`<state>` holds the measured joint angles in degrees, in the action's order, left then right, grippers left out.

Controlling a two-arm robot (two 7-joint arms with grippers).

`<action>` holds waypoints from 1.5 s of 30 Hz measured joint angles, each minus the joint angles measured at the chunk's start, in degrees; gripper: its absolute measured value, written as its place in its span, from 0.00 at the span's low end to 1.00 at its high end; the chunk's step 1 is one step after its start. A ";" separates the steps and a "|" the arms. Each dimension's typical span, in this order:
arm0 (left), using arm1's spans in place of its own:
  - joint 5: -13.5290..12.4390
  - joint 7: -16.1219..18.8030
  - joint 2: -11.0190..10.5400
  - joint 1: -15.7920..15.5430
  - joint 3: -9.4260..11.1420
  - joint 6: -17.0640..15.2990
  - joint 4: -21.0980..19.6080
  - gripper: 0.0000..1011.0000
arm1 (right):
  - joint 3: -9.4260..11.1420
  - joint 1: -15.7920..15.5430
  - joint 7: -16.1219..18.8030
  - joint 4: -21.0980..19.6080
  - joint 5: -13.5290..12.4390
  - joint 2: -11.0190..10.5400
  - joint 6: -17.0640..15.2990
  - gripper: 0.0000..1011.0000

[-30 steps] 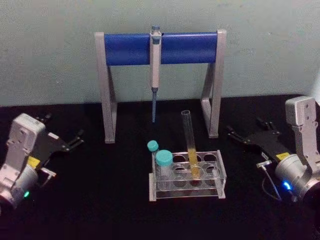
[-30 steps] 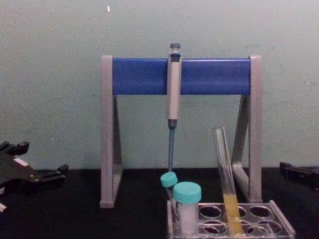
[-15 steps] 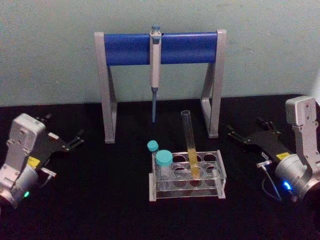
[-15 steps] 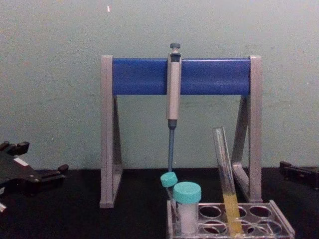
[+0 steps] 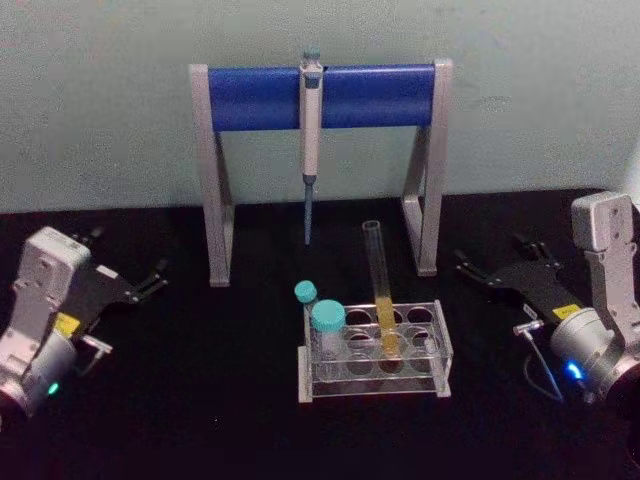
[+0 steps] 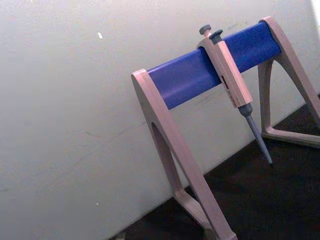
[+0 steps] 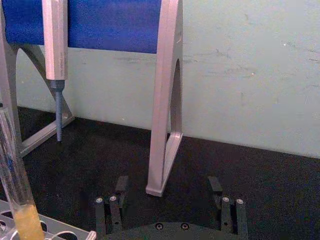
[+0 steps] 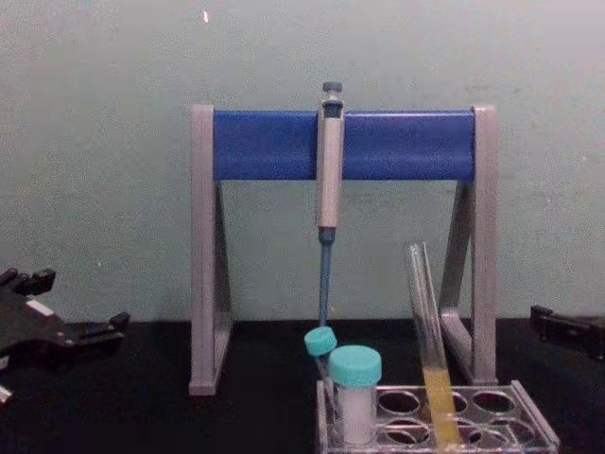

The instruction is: Pick up the test tube from the test tube rack, shake it, then place it back into the test tube rack.

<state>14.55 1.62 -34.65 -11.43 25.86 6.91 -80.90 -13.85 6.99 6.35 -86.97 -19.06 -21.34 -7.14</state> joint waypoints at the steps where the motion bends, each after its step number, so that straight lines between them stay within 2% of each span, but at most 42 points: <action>1: 0.00 0.00 0.00 0.00 0.00 0.00 0.00 0.99 | 0.00 0.00 -0.01 0.00 0.00 0.00 0.00 0.99; 45: 0.00 0.00 0.00 0.00 0.00 0.00 0.00 0.99 | 0.00 0.00 -0.01 0.01 -0.01 0.00 -0.01 0.99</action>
<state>14.55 1.62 -34.65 -11.43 25.86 6.90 -80.90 -13.84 6.99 6.34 -86.96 -19.06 -21.34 -7.15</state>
